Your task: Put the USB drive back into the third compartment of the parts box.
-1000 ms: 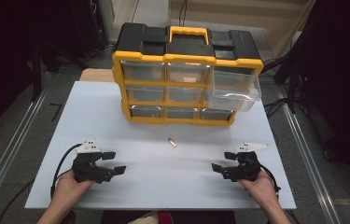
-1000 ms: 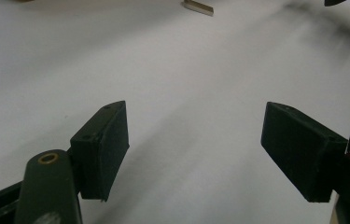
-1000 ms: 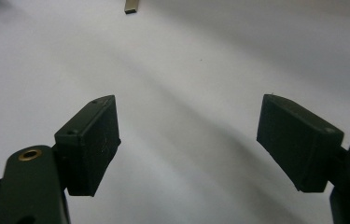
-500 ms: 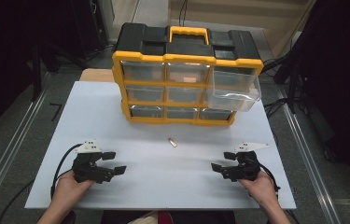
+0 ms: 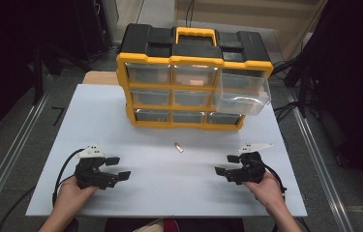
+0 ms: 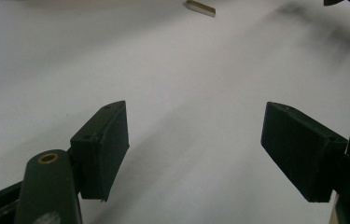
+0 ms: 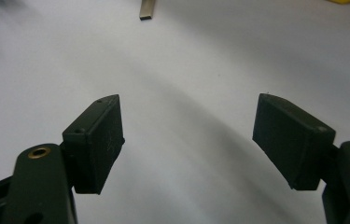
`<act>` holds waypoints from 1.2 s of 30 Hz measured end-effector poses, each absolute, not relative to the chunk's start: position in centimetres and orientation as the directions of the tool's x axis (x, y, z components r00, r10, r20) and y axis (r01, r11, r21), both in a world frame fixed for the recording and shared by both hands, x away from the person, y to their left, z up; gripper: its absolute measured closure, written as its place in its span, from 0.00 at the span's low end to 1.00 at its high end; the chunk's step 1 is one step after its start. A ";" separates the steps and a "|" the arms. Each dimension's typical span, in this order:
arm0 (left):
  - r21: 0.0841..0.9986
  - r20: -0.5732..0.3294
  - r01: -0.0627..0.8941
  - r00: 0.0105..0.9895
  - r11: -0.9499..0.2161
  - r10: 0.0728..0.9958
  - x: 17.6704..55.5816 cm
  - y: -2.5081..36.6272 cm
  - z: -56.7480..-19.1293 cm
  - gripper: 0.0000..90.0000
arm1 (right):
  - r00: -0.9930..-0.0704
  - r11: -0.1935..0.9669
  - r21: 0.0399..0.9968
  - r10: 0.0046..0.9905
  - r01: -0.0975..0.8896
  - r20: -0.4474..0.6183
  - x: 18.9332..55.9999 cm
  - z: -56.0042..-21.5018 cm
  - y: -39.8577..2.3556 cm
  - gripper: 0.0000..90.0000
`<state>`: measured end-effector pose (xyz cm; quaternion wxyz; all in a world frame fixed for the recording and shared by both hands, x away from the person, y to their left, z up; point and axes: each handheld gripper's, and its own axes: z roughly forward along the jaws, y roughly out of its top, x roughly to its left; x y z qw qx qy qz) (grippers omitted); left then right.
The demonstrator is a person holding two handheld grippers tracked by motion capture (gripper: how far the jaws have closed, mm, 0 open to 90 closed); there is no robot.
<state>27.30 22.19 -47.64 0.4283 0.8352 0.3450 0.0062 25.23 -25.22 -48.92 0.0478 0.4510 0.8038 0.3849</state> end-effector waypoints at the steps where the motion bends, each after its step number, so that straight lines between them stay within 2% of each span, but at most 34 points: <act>1: 0.720 -0.287 0.572 0.761 -0.393 0.582 27.3 22.2 -47.6 0.27 | -0.592 0.302 0.663 0.761 0.685 0.265 25.4 -48.8 -25.0 0.25; 17: 0.717 -0.280 0.571 0.761 -0.399 0.585 27.3 22.1 -47.7 0.27 | -0.638 0.349 0.653 0.721 0.672 0.271 27.8 -47.5 -22.2 0.25; 36: 0.721 -0.283 0.568 0.765 -0.397 0.579 27.3 22.2 -47.6 0.27 | -0.663 0.402 0.621 0.700 0.673 0.266 30.5 -47.9 -19.0 0.25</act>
